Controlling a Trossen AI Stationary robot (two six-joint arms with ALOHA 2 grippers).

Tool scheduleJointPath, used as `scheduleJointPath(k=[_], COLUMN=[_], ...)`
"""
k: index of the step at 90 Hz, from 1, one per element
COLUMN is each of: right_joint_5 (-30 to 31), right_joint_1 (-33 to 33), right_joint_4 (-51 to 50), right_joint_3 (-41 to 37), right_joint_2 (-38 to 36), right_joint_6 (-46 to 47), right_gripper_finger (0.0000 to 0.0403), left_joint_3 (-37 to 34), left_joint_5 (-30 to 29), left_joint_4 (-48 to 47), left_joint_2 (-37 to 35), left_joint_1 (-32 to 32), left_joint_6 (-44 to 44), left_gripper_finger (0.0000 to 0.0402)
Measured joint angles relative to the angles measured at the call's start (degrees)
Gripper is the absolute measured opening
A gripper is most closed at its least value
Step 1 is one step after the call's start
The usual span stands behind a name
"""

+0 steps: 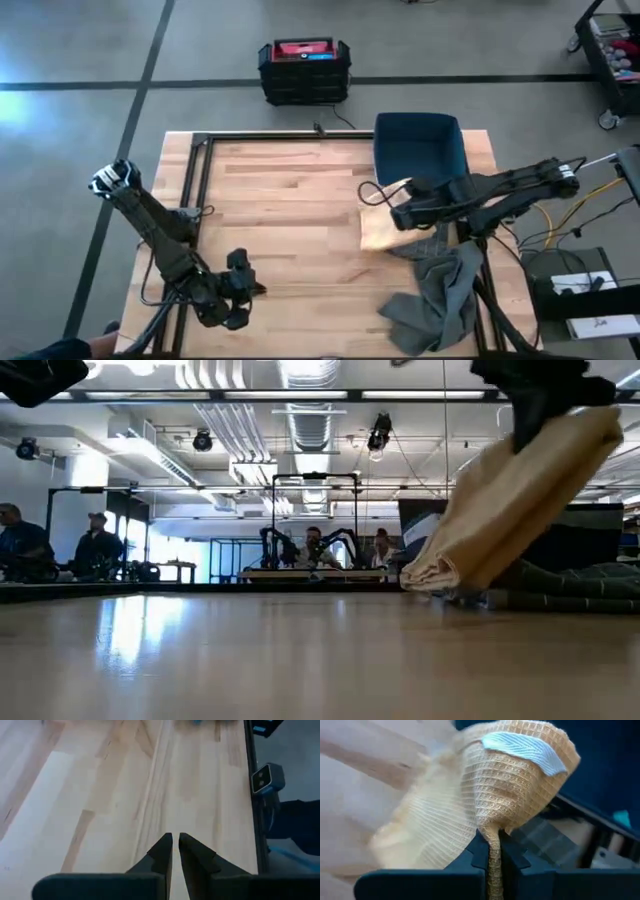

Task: Fold towel
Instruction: Stack the yellow kitchen towel on top of the gray patterned kitchen towel

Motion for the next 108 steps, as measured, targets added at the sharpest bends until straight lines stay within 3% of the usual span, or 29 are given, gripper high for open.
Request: scheduleJointPath(k=[38,80,94,108], right_joint_5=[-7.91,-8.98,-9.99,-15.43], right_joint_1=[4.35,6.19,6.18,6.17], right_joint_4=[-0.34,-1.13,-0.86,0.4], right_joint_3=[-19.93,-22.31,-22.29,-22.3], right_joint_2=[-8.98,-8.27,-7.62,-7.22], right_joint_6=[16.37,21.79,21.45,18.62], right_gripper_finger=[0.0,0.0003,0.0036,0.0108], left_joint_3=[0.0,0.0,0.0,0.0], left_joint_5=[0.04,0.04,0.04,0.04], left_joint_4=[0.41,0.38,0.41,0.76], left_joint_2=[-0.01,0.0,0.0,0.0], left_joint_1=[0.0,0.0,0.02,0.02], left_joint_6=[0.02,0.02,0.02,0.02], left_gripper_finger=[0.002,0.002,0.002,0.002])
